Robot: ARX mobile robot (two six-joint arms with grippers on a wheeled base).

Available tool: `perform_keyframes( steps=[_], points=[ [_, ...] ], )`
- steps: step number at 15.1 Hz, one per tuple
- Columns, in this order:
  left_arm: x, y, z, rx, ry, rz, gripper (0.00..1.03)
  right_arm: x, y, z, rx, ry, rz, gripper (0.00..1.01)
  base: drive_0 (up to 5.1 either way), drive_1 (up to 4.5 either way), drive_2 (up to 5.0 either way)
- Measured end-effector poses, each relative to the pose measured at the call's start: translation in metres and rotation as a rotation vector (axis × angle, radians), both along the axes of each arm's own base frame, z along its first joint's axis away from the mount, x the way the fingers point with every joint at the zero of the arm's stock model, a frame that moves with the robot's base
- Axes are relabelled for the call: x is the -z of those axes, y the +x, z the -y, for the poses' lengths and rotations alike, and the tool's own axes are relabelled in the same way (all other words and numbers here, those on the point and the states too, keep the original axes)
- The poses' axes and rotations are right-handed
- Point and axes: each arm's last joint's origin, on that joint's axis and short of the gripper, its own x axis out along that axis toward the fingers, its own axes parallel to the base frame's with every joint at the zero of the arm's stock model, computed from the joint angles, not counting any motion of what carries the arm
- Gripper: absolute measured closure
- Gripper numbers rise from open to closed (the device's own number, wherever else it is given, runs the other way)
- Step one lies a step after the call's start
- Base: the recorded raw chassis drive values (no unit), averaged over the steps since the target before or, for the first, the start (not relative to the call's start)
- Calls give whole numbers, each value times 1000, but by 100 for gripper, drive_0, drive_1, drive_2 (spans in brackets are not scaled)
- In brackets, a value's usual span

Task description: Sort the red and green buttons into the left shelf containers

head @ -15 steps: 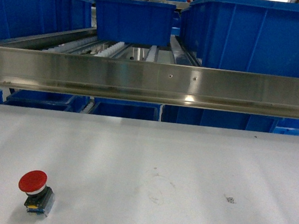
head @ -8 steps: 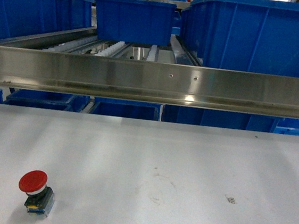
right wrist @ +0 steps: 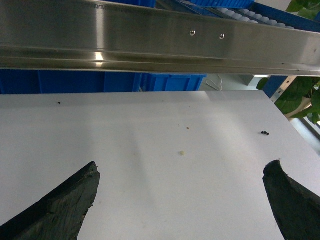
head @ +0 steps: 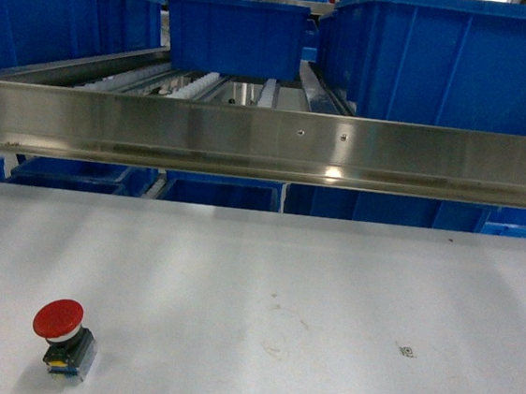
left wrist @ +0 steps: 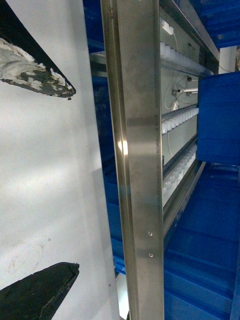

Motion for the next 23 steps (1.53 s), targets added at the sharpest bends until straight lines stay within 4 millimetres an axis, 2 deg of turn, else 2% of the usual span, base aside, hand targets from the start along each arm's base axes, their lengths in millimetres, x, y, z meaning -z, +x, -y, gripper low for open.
perform_keyframes(
  steps=[3,7,10,13,15,17,23],
  points=[
    [0,0,0,0,0,0,5,3,3,1,19,1,-20,3,0,0,0],
    [0,0,0,0,0,0,5,35,32,17,144,11,-125,3,0,0,0],
    [0,0,0,1,0,0,5,34,41,28,190,0,-89,3,0,0,0],
    [0,0,0,1,0,0,5,40,41,51,256,-7,-90,3,0,0,0],
    [0,0,0,1,0,0,5,49,37,68,297,1,-115,3,0,0,0],
    [0,0,0,1,0,0,5,52,26,74,301,17,-123,3,0,0,0],
    [0,0,0,1,0,0,5,49,-16,43,171,86,-149,3,0,0,0]
  ],
)
